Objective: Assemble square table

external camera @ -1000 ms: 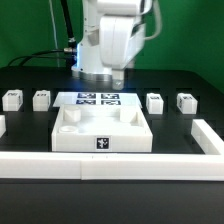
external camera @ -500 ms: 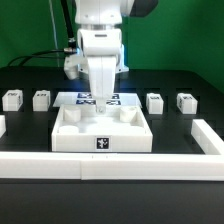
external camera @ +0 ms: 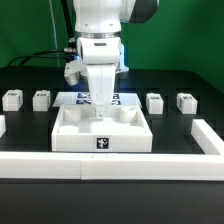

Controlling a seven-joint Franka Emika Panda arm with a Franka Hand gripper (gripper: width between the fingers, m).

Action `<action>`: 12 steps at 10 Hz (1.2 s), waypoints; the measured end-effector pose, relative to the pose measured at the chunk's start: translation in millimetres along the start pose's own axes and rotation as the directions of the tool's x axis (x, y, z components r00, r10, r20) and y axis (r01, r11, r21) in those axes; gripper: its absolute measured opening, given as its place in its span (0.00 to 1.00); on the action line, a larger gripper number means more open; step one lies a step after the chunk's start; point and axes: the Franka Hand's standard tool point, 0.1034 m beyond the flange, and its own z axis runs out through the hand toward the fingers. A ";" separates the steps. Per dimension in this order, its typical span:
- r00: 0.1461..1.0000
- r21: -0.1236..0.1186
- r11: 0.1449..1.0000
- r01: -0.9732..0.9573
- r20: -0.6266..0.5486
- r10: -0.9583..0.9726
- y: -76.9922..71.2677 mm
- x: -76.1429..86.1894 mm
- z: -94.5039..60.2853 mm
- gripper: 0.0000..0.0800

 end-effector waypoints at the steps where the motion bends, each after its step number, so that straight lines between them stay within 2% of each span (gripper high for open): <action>1: 1.000 0.000 1.000 0.000 0.000 0.000 0.0 0.0 0.1 0.34; 2: 1.000 0.000 1.000 0.000 0.000 0.000 -0.1 0.0 0.1 0.16; 3: 1.000 0.000 1.000 0.000 0.000 0.000 -0.1 0.0 0.1 0.16; 4: 1.000 -0.003 1.000 -0.001 0.000 0.001 0.6 -0.3 -0.4 0.07; 11: 1.000 -0.005 1.000 -0.001 0.000 0.001 2.1 0.7 -0.5 0.07; 12: 1.000 -0.015 1.000 0.001 -0.004 -0.001 12.5 8.8 -0.4 0.07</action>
Offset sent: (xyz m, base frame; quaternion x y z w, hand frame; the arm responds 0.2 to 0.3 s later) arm 0.0000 0.0000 0.0000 0.0000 0.0000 0.0000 1.0000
